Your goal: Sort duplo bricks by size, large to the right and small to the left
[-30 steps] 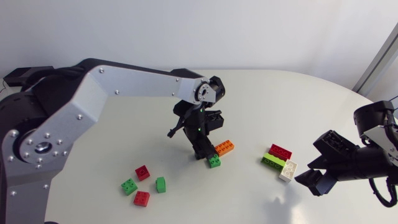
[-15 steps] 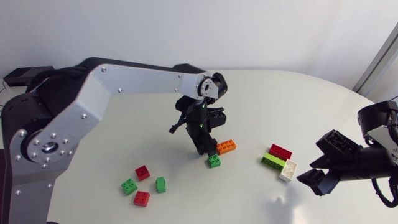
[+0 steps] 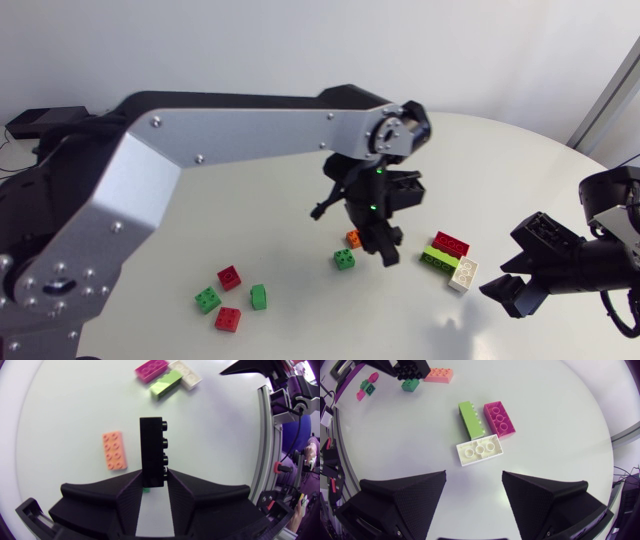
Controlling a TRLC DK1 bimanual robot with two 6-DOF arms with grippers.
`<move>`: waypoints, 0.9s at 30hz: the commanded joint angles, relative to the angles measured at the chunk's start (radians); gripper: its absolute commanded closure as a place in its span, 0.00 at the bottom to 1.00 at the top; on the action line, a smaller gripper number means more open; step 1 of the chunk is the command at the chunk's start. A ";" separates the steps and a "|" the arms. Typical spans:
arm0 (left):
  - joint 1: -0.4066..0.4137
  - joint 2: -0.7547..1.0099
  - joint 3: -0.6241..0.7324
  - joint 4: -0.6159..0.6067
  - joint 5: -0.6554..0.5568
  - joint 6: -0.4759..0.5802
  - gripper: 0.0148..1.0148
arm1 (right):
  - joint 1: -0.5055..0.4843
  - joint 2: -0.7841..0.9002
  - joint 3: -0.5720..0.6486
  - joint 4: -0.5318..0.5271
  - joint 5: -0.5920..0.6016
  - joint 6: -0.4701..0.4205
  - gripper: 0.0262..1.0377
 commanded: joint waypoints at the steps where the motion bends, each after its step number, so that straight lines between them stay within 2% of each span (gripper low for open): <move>1: -0.058 0.065 0.089 -0.034 0.026 -0.009 0.75 | 0.001 -0.016 -0.024 -0.022 -0.009 -0.014 0.23; 5: -0.066 0.215 0.255 -0.177 0.080 -0.007 0.75 | -0.008 -0.031 -0.021 -0.036 -0.009 -0.020 0.23; 9: -0.076 0.234 0.233 -0.189 0.092 -0.023 0.75 | -0.056 -0.031 -0.021 -0.045 -0.029 -0.057 0.23; 15: -0.090 0.272 0.249 -0.178 0.086 -0.050 0.71 | -0.059 -0.027 -0.013 -0.047 -0.035 -0.057 0.23; 17: -0.084 0.258 0.238 -0.177 0.083 -0.050 0.52 | -0.057 -0.030 -0.011 -0.048 -0.038 -0.054 0.23; 19: -0.072 0.220 0.197 -0.158 0.078 -0.050 0.27 | -0.057 -0.030 -0.011 -0.048 -0.038 -0.054 0.23; 21: -0.047 0.171 0.138 -0.128 0.068 -0.050 0.14 | -0.059 -0.030 -0.014 -0.048 -0.038 -0.058 0.23; 23: -0.015 0.128 0.085 -0.103 0.065 -0.049 0.08 | -0.059 -0.027 -0.018 -0.045 -0.040 -0.061 0.23; 27: 0.051 0.059 -0.026 -0.057 0.039 -0.029 0.07 | -0.053 -0.022 -0.018 -0.041 -0.040 -0.057 0.23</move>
